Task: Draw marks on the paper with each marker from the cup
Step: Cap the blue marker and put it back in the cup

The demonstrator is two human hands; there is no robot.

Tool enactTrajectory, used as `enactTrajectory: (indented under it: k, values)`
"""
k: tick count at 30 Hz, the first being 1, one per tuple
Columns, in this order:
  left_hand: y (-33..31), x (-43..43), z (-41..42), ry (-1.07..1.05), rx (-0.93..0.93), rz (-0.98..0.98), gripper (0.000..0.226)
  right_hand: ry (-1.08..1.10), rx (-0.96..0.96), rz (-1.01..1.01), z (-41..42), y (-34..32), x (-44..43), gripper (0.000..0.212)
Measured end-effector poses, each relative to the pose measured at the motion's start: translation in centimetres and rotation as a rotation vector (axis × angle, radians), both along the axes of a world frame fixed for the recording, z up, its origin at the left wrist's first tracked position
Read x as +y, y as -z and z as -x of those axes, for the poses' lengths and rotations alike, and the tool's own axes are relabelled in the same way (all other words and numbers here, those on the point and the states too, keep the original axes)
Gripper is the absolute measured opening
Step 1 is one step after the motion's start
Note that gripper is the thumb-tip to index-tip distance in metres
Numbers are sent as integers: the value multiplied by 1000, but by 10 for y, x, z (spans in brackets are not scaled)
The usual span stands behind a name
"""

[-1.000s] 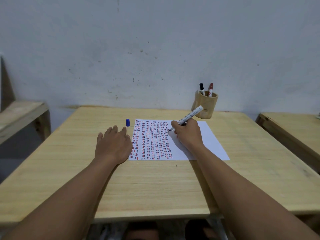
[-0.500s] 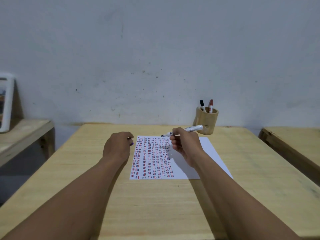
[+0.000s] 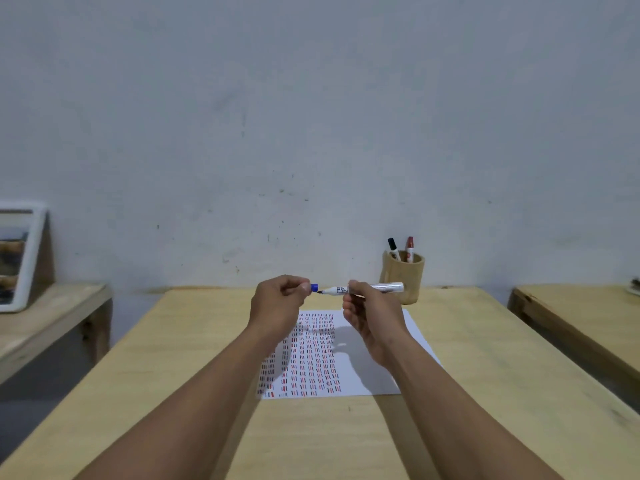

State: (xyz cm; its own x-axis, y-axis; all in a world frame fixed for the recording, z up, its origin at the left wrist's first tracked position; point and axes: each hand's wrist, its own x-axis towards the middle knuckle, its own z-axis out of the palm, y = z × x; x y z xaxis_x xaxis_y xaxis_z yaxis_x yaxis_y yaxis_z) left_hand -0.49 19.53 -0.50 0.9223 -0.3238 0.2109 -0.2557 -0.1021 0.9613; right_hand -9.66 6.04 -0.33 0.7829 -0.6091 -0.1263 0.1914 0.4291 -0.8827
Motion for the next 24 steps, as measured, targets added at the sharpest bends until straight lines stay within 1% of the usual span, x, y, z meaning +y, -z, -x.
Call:
enactTrajectory:
  k: [3, 10, 14, 17, 21, 22, 23, 24]
  values:
    - [-5, -4, 5, 18, 24, 6, 9, 5, -26, -5, 5, -4, -4, 12]
    - [-15, -13, 18, 103, 49, 12, 11, -11, -62, 54, 12, -11, -6, 14]
    - [-21, -16, 22, 121, 67, 50, 10, -21, -91, -20, 12, -11, -9, 15]
    - [-24, -18, 25, 129, 63, 69, 10, -24, -68, -24, 13, -13, -9, 15]
    - [-25, -24, 28, 129, 10, 28, 11, 85, -36, -89, 11, -18, -6, 13]
    - [-25, -25, 28, 121, -18, 11, 11, 126, -22, -76, 10, -19, -6, 16]
    - [-26, -27, 29, 112, -43, -2, 12, 165, -11, -41, 10, -20, -6, 26]
    - [-27, -28, 30, 102, -65, -15, 13, 202, -7, 11, 9, -21, -6, 41]
